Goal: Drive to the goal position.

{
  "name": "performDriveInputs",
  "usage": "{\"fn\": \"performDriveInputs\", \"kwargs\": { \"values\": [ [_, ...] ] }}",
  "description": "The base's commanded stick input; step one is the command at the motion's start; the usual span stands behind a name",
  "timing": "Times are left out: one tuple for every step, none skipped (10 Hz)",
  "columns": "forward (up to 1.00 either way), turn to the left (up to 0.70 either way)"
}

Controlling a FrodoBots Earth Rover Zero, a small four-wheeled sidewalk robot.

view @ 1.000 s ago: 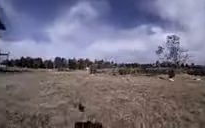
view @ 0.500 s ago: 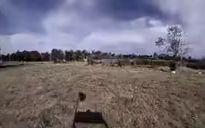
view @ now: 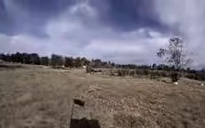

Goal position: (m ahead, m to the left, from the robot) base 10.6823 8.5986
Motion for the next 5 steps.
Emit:
{"fn": "performDriveInputs", "kwargs": {
  "values": [
    [0.70, 0.00],
    [0.70, 0.00],
    [0.70, 0.00],
    [0.70, 0.00],
    [0.70, 0.00]
  ]
}}
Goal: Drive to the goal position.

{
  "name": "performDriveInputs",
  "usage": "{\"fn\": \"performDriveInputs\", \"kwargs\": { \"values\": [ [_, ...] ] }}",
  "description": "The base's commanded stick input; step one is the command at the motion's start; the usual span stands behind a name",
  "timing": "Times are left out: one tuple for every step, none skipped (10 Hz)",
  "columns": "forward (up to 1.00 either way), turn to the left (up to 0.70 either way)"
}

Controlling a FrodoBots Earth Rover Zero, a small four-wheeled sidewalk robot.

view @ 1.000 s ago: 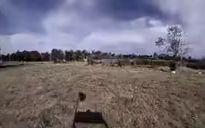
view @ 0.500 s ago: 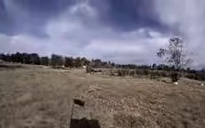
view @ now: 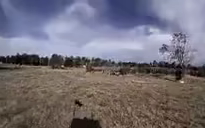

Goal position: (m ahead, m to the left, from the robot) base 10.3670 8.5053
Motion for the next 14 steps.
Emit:
{"fn": "performDriveInputs", "kwargs": {
  "values": [
    [0.70, 0.00],
    [0.70, 0.00],
    [0.70, 0.00],
    [0.70, 0.00],
    [0.70, 0.00],
    [0.70, 0.00],
    [0.70, 0.00],
    [0.70, 0.00],
    [0.70, 0.00],
    [0.70, 0.00],
    [0.70, 0.00],
    [0.70, 0.00],
    [0.70, 0.09],
    [0.70, 0.24]
  ]
}}
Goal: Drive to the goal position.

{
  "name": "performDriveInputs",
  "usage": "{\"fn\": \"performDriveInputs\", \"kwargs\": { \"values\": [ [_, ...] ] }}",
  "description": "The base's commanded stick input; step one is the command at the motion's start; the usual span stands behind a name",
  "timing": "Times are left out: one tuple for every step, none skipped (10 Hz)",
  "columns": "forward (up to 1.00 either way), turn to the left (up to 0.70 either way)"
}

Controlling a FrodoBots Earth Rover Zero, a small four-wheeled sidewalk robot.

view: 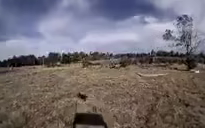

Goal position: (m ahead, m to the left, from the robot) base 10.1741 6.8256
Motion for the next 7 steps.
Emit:
{"fn": "performDriveInputs", "kwargs": {
  "values": [
    [0.70, 0.27],
    [0.70, 0.27],
    [0.70, 0.27],
    [0.70, 0.27],
    [0.70, 0.27],
    [0.70, 0.00],
    [0.70, 0.00]
  ]
}}
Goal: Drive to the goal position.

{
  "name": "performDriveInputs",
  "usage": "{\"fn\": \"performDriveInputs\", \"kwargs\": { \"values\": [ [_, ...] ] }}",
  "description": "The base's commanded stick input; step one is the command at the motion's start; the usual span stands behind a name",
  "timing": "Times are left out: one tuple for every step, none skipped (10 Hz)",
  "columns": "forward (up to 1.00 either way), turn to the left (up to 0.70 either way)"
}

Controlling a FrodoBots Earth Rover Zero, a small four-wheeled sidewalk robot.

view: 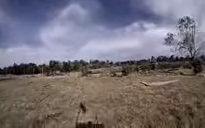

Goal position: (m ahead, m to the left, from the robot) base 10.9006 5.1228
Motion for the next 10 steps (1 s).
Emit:
{"fn": "performDriveInputs", "kwargs": {
  "values": [
    [0.70, 0.00],
    [0.70, 0.00],
    [0.70, 0.00],
    [0.70, 0.00],
    [0.70, 0.00],
    [0.70, 0.27],
    [0.70, 0.27],
    [0.70, 0.25],
    [0.70, 0.09],
    [0.70, 0.00]
  ]
}}
